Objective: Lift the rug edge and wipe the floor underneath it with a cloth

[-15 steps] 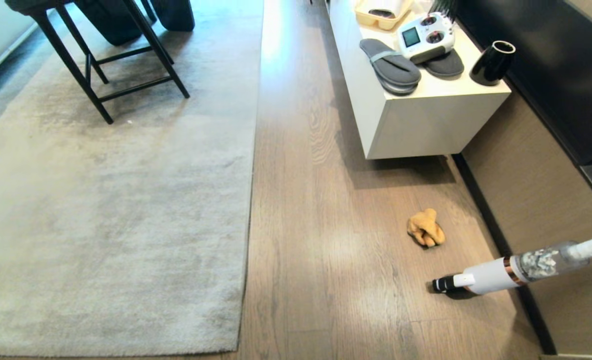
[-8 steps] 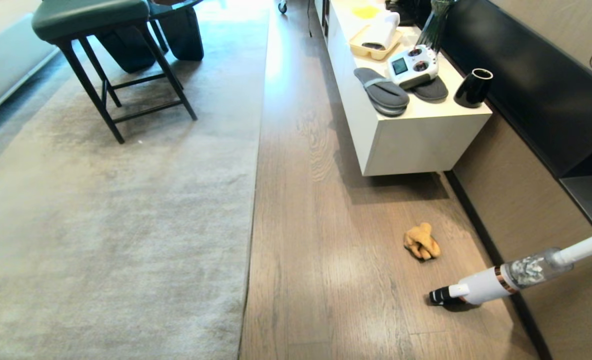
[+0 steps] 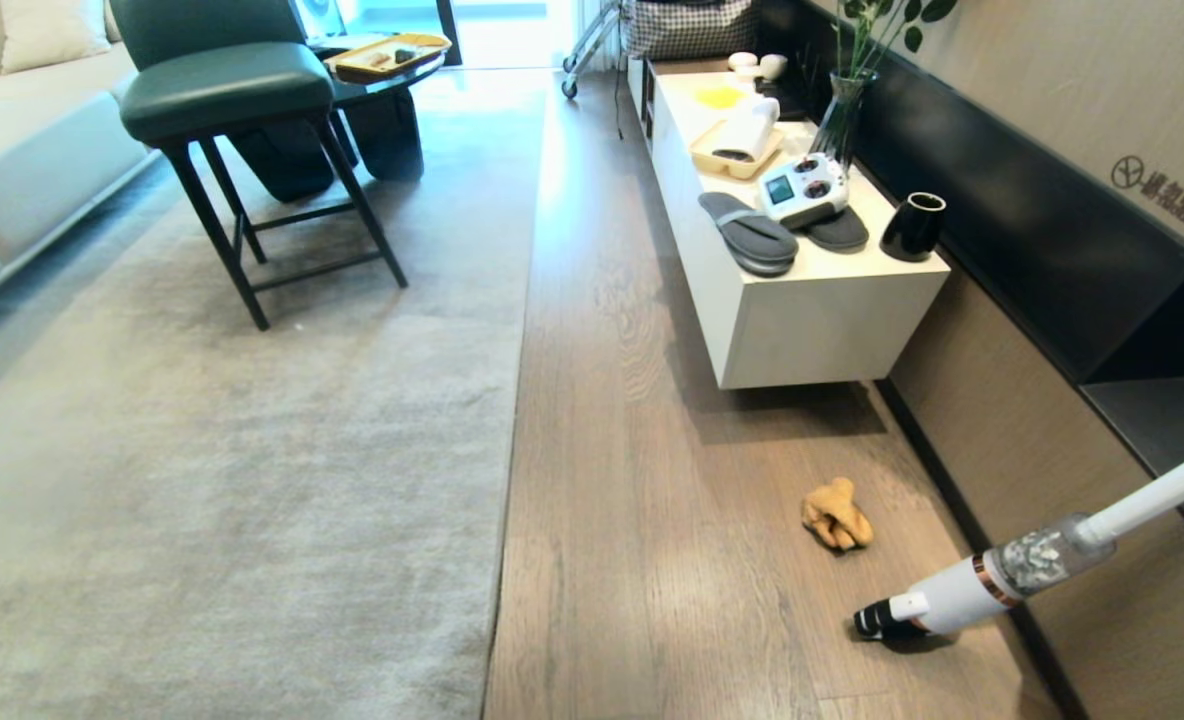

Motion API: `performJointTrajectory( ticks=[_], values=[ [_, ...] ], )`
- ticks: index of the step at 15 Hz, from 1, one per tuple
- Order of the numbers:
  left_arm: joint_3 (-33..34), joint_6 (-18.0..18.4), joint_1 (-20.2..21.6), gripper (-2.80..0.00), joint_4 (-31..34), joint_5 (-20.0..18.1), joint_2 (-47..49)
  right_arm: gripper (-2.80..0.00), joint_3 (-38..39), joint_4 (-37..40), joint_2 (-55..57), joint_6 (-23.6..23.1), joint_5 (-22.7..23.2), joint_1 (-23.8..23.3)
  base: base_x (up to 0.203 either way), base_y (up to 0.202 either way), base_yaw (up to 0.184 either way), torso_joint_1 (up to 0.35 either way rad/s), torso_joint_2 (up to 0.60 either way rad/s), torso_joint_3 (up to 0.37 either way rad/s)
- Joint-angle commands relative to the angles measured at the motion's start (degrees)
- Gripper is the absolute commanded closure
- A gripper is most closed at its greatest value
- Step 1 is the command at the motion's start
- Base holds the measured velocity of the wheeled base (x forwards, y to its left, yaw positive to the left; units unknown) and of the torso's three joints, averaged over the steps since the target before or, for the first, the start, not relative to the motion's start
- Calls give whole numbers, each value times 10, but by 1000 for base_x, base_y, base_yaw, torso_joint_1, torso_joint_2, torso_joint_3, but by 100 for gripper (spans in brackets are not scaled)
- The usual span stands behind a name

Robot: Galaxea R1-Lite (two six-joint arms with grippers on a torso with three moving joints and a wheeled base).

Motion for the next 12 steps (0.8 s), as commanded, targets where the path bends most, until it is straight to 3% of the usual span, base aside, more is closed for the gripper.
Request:
performJointTrajectory(
  ticks=[1,5,12],
  values=[
    [0,0,0,0,0,0,1,0,0,0,1,0,0,0,0,0,0,2,2,198],
    [0,0,0,0,0,0,0,0,0,0,1,0,0,0,0,0,0,-1,1,180],
    [0,0,0,0,-1,0,0,0,0,0,1,0,0,0,0,0,0,0,0,0]
  ],
)
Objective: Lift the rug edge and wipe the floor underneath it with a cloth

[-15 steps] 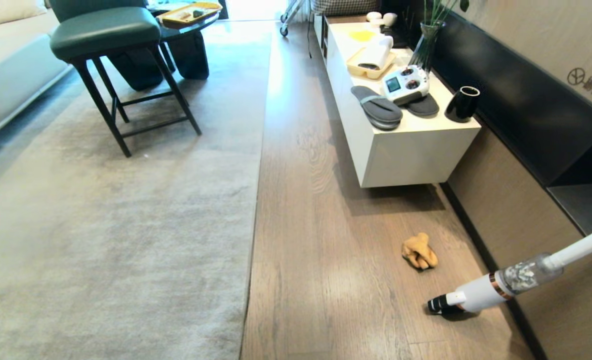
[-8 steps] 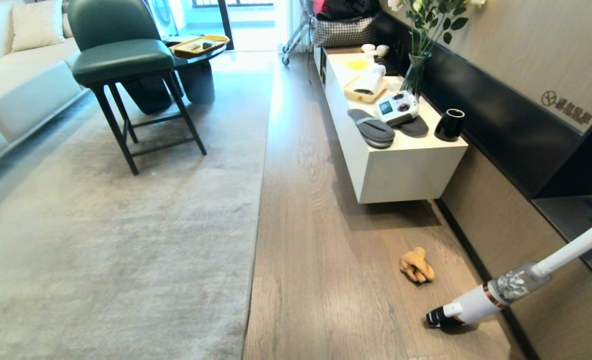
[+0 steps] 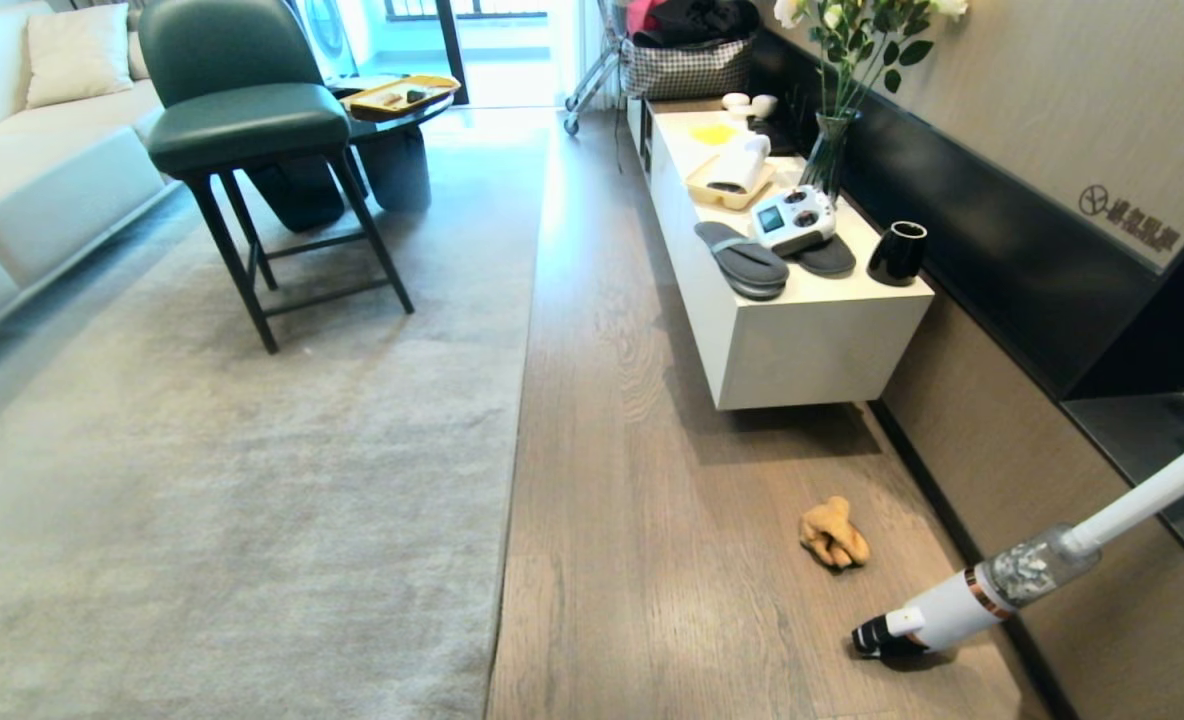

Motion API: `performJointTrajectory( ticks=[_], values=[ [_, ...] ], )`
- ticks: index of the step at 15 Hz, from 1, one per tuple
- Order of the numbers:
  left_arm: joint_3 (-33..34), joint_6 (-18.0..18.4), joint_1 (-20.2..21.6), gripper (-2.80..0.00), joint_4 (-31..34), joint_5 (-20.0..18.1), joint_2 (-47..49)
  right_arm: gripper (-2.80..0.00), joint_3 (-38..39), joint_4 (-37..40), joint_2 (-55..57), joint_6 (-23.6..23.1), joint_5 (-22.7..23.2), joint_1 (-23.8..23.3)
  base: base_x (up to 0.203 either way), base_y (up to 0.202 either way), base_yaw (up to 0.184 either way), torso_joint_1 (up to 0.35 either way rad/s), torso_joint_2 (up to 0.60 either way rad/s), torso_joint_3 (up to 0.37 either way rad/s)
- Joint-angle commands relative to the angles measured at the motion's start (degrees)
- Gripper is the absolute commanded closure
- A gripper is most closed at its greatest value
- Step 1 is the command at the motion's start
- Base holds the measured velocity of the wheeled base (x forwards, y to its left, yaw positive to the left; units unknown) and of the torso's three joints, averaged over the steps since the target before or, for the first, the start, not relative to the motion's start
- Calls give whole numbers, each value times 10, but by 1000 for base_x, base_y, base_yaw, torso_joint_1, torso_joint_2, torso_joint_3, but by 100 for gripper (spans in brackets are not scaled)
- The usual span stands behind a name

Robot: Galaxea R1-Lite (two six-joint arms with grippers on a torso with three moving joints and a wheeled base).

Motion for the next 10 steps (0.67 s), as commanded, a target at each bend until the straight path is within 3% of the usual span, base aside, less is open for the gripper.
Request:
performJointTrajectory(
  ticks=[1,10],
  values=[
    [0,0,0,0,-2,0,0,0,0,0,1,0,-1,0,0,0,0,0,0,0],
    [0,1,0,0,-1,6,0,0,0,0,1,0,-1,0,0,0,0,1,2,26]
  ],
)
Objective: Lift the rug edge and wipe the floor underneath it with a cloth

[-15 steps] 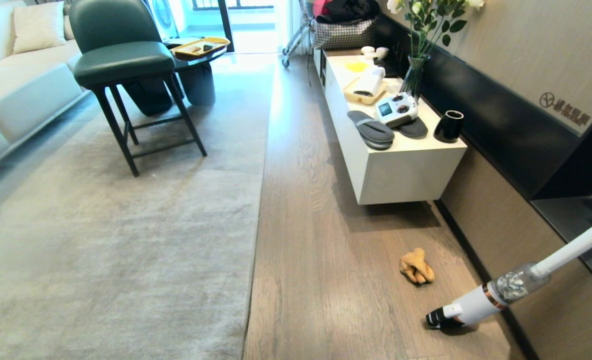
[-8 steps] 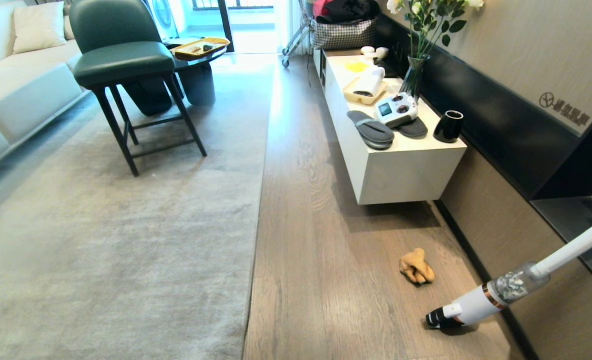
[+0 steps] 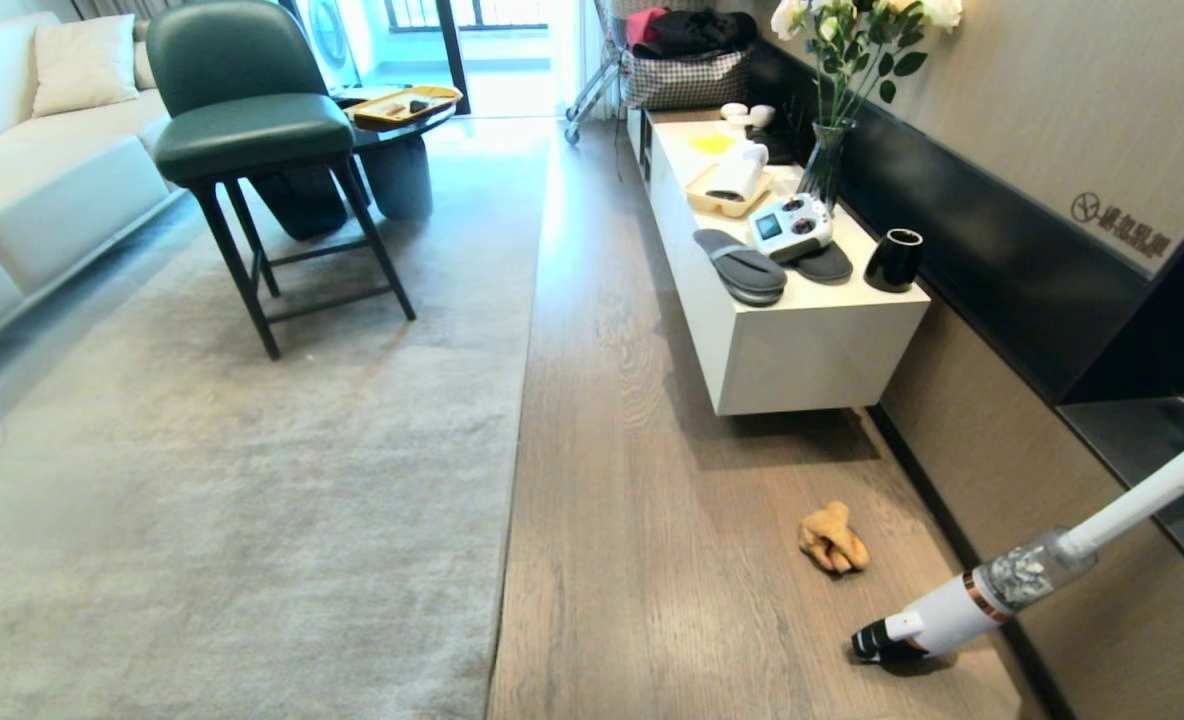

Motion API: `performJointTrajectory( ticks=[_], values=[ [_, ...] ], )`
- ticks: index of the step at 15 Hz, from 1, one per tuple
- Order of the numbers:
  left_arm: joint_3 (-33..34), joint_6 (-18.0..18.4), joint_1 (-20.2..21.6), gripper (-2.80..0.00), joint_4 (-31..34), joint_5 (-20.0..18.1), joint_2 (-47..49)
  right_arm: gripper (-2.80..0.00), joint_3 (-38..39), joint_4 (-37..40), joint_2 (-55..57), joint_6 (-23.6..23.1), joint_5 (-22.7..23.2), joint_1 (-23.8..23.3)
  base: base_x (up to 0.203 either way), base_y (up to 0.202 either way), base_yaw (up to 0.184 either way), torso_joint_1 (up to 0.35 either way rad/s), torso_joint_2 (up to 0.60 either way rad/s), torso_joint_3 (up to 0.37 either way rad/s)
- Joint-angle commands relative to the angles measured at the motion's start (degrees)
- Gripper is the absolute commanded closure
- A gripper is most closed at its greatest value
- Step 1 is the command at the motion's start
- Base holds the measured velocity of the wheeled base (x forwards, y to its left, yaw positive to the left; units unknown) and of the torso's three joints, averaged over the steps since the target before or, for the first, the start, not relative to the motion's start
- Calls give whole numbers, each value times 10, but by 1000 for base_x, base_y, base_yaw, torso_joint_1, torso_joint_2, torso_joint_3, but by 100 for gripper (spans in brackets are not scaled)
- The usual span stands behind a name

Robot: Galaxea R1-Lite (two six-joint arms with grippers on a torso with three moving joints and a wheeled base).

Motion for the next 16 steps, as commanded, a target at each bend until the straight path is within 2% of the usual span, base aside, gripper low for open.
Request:
performJointTrajectory(
  ticks=[1,10,16],
  values=[
    [0,0,0,0,0,1,0,0,0,0,1,0,1,0,0,0,0,0,0,0],
    [0,0,0,0,0,1,0,0,0,0,1,-2,1,0,0,0,0,-3,-11,-19],
    [0,0,0,0,0,1,0,0,0,0,1,-2,1,0,0,0,0,-34,-358,-398]
  ],
)
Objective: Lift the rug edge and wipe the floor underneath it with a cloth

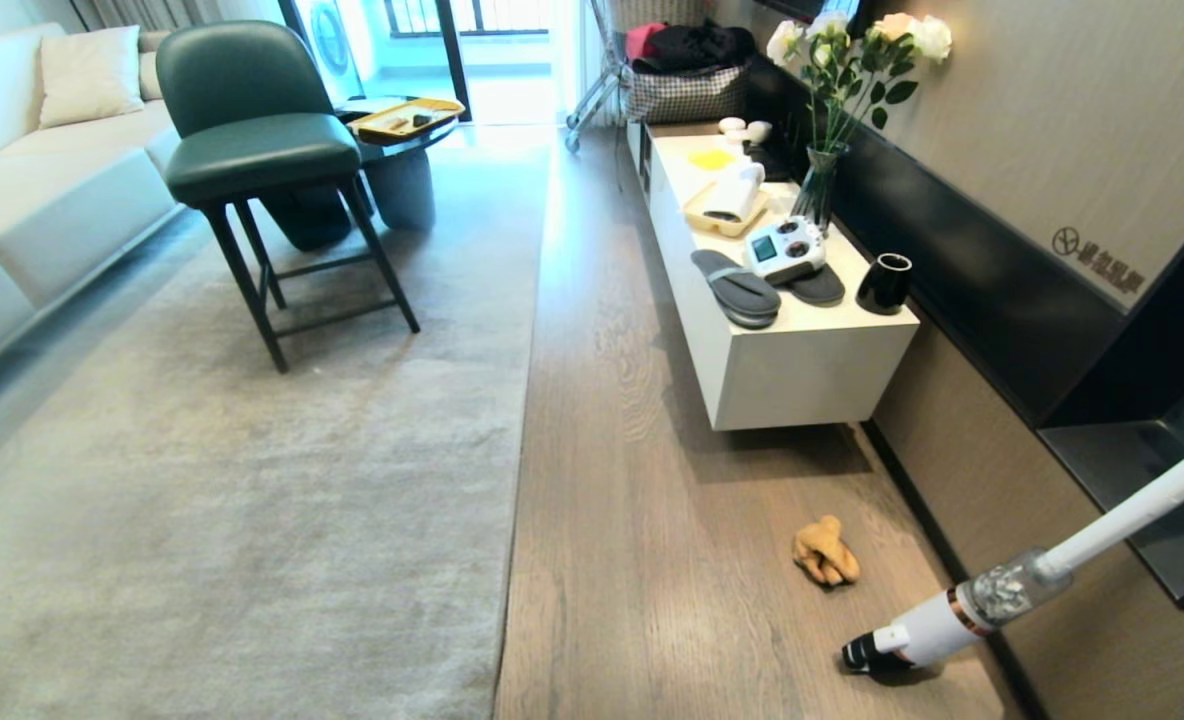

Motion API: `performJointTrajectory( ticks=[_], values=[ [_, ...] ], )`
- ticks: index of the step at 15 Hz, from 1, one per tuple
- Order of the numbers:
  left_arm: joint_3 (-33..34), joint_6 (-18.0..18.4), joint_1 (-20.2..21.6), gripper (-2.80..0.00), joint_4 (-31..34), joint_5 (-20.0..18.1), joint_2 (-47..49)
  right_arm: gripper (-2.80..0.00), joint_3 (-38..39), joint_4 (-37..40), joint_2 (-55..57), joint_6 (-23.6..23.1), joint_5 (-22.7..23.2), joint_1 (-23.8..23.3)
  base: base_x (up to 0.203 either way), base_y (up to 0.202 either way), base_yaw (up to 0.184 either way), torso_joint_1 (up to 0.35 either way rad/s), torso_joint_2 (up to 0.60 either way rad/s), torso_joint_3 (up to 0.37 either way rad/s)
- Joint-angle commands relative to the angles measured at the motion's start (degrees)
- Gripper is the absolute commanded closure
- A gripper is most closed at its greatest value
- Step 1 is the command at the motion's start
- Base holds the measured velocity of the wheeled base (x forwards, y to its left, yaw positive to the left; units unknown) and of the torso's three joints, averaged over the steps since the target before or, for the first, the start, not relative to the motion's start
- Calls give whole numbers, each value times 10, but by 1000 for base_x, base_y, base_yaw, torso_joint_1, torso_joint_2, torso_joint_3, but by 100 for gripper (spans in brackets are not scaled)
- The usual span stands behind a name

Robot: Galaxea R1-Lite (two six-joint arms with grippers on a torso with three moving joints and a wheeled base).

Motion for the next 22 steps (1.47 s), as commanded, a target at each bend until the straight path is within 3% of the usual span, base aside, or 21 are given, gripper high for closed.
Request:
performJointTrajectory(
  ticks=[1,11,22],
  values=[
    [0,0,0,0,0,0,0,0,0,0,1,0,0,0,0,0,0,7,-427,-417],
    [0,0,0,0,0,0,0,0,0,0,1,-3,0,0,0,0,0,74,-461,-381],
    [0,0,0,0,0,0,0,0,0,0,1,-4,-1,0,0,0,0,178,-531,-352]
  ],
)
